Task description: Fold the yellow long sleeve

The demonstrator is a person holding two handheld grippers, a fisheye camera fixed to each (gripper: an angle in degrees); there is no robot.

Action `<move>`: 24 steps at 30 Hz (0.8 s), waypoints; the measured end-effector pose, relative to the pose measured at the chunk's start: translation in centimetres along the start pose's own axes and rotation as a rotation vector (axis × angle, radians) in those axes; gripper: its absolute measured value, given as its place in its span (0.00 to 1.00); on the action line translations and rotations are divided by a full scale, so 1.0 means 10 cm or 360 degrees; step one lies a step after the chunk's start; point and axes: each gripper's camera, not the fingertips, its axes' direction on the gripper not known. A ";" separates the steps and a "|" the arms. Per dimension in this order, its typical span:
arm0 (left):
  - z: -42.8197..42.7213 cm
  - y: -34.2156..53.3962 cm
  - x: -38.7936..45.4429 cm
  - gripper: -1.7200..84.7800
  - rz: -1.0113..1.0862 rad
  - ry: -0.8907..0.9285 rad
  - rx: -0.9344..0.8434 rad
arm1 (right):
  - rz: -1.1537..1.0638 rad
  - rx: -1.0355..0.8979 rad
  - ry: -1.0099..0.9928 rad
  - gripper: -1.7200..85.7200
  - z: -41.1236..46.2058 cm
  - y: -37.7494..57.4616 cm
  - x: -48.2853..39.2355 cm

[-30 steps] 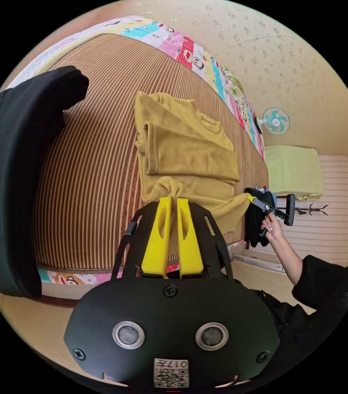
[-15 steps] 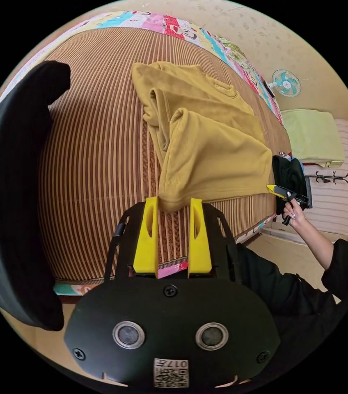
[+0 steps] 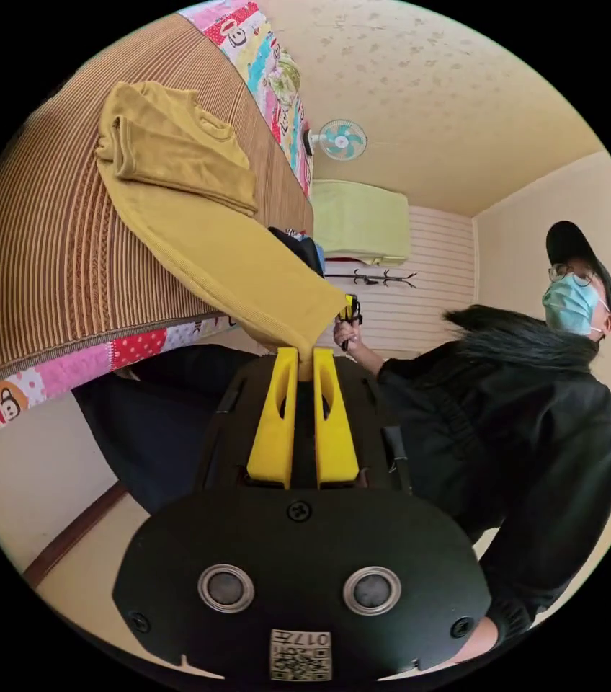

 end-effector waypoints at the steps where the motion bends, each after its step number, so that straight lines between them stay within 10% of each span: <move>1: -0.06 0.00 0.03 0.07 0.0000 0.0034 0.0084 | 0.0013 0.0067 -0.0041 0.06 -0.05 -0.02 -0.02; 5: -0.31 -0.56 -0.06 0.07 -0.0002 0.0067 0.0441 | 0.0021 0.0305 -0.0062 0.06 0.00 -0.77 0.22; 13: -0.29 -2.34 -0.50 0.12 -0.0015 -0.0838 0.0647 | 0.0084 0.0535 0.0564 0.10 0.89 -3.01 0.48; 24: 0.71 -1.74 -0.80 0.14 -0.0231 -0.1364 0.0251 | -0.0254 -0.0457 0.2098 0.11 2.74 -2.72 0.84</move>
